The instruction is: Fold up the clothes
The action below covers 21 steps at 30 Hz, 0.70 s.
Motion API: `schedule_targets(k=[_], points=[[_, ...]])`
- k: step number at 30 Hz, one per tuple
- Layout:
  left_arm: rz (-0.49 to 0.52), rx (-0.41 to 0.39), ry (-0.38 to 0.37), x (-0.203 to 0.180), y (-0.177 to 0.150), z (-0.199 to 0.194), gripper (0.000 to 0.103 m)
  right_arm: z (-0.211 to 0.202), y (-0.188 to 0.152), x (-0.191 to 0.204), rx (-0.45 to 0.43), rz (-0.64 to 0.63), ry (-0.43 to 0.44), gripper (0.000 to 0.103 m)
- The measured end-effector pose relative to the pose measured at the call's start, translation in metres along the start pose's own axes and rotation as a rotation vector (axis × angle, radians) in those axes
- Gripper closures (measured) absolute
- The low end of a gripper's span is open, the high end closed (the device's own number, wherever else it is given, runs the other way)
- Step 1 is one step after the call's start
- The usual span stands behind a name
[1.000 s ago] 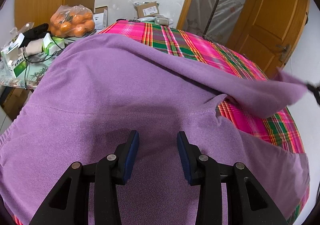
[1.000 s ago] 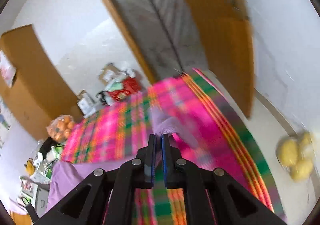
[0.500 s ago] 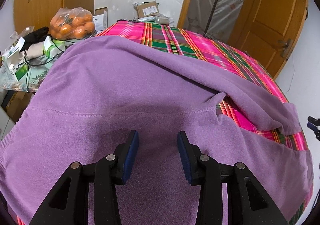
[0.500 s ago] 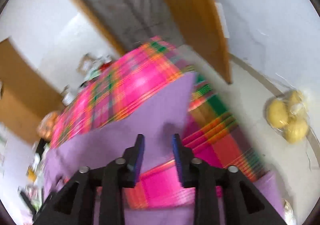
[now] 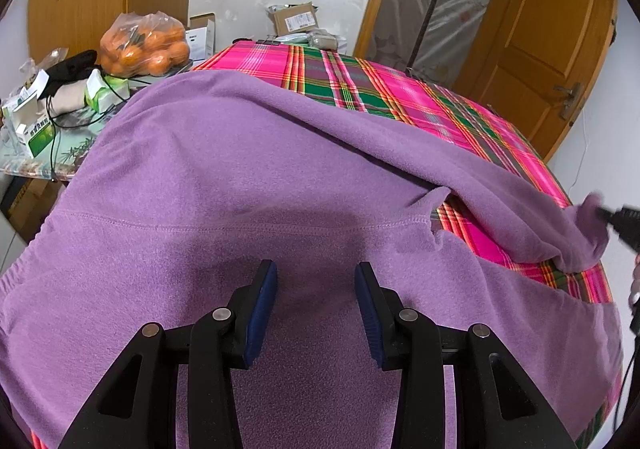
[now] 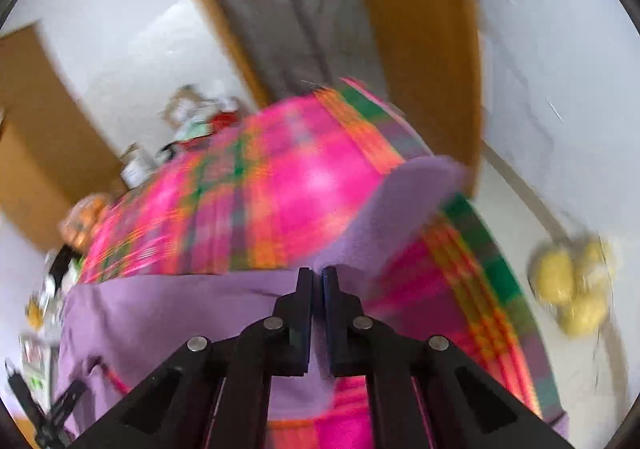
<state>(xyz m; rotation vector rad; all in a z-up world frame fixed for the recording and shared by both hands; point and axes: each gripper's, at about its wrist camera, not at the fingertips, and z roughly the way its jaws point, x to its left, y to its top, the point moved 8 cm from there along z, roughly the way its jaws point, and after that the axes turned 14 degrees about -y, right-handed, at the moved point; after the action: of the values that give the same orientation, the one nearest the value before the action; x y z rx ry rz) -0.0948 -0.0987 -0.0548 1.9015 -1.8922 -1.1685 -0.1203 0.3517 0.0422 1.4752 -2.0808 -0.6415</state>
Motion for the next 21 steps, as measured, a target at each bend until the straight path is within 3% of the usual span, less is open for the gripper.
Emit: schedule_targets(k=[2, 8, 10, 14, 18, 21], points=[[0.002, 0.001, 0.003, 0.0, 0.0, 0.0, 0.061, -0.009, -0.005, 0.045, 0.001, -0.099, 0.088, 0.094], [-0.002, -0.001, -0.002, -0.001, 0.0, 0.0, 0.061, -0.024, -0.046, 0.112, 0.063, -0.287, 0.261, 0.091], [0.001, 0.0, 0.002, -0.002, 0.0, 0.0, 0.061, -0.023, -0.039, 0.103, 0.039, -0.256, 0.246, 0.086], [0.008, 0.004, 0.009, -0.002, 0.0, 0.0, 0.061, -0.011, -0.02, 0.074, 0.024, -0.181, 0.136, 0.077], [0.006, 0.003, 0.006, -0.001, 0.0, 0.0, 0.061, -0.005, -0.026, 0.083, 0.016, -0.296, 0.097, 0.074], [0.009, 0.004, 0.009, -0.001, 0.0, 0.0, 0.061, 0.002, -0.044, 0.115, -0.015, -0.485, 0.077, 0.072]])
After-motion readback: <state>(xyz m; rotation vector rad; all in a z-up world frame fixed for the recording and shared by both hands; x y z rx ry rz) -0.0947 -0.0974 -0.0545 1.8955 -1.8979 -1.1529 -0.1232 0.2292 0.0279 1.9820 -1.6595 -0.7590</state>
